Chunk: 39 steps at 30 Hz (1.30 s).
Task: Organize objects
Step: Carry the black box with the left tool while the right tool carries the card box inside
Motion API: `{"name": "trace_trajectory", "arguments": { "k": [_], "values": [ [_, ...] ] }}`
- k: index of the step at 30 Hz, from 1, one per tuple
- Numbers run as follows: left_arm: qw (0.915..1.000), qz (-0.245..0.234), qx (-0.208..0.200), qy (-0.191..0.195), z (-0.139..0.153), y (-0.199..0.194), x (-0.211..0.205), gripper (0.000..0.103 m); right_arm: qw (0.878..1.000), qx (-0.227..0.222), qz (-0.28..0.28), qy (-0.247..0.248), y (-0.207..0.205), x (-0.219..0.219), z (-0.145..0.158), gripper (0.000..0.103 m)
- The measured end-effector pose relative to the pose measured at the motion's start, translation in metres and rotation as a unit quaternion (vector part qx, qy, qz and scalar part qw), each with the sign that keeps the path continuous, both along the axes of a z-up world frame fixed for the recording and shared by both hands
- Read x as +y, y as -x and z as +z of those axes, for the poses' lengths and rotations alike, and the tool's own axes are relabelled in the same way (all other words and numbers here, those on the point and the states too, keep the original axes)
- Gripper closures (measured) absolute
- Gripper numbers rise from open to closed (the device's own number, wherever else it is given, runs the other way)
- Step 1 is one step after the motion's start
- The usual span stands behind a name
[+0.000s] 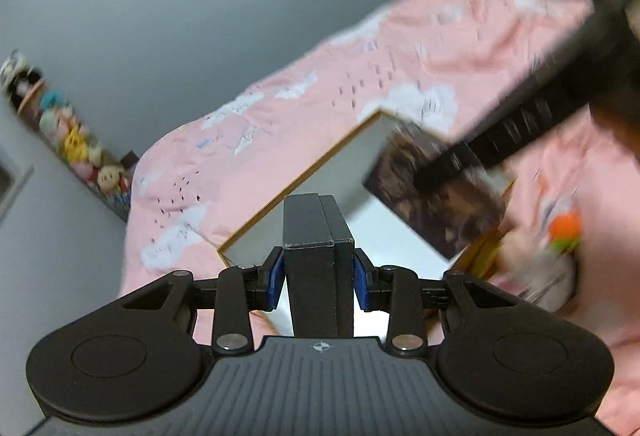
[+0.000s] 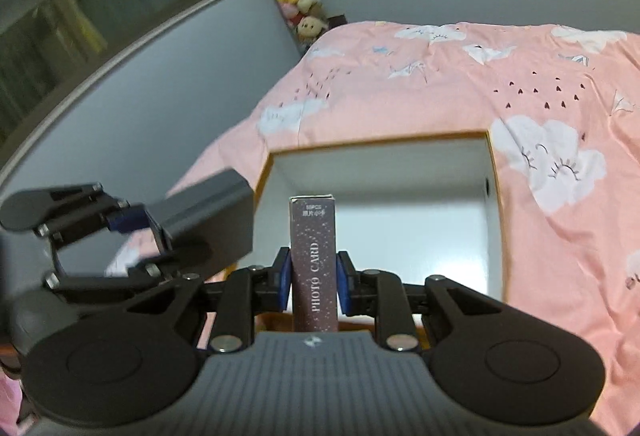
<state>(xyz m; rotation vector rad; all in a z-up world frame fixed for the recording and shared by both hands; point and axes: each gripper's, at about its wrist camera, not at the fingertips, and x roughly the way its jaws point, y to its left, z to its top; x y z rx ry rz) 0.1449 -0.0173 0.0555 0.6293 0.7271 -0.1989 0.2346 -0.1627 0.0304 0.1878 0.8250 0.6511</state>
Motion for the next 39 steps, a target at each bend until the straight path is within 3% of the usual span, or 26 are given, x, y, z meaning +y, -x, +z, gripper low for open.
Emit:
{"name": "trace_trajectory", "arguments": {
  "k": [4,8,12,18,23,29,34,39],
  "values": [
    [0.9959,-0.023,0.053,-0.070,-0.043,-0.039,-0.006,0.064,0.999,0.027,-0.021,-0.003,-0.039,0.018,-0.018,0.079],
    [0.9862,-0.016,0.116,-0.116,-0.090,-0.065,0.001,0.064,0.996,0.089,-0.023,-0.006,-0.072,0.034,-0.059,0.079],
    [0.9763,-0.023,0.167,-0.135,-0.122,-0.082,0.006,0.064,0.990,0.137,-0.027,-0.003,-0.089,0.041,-0.092,0.079],
    [0.9647,-0.063,0.198,-0.161,-0.144,-0.085,0.003,0.064,0.981,0.191,-0.027,-0.015,-0.107,0.047,-0.131,0.079],
    [0.9577,-0.072,0.240,-0.142,-0.145,-0.086,0.004,0.064,0.976,0.215,-0.028,-0.026,-0.114,0.050,-0.148,0.079],
    [0.9553,-0.070,0.259,-0.123,-0.140,-0.082,0.005,0.060,0.973,0.226,-0.029,-0.027,-0.119,0.057,-0.156,0.079],
    [0.9612,-0.055,0.251,-0.101,-0.128,-0.075,0.008,0.045,0.973,0.227,-0.023,-0.024,-0.115,0.059,-0.157,0.079],
    [0.9638,-0.061,0.249,-0.075,-0.109,-0.057,0.005,0.044,0.974,0.223,-0.019,-0.019,-0.117,0.062,-0.156,0.079]
  ]
}}
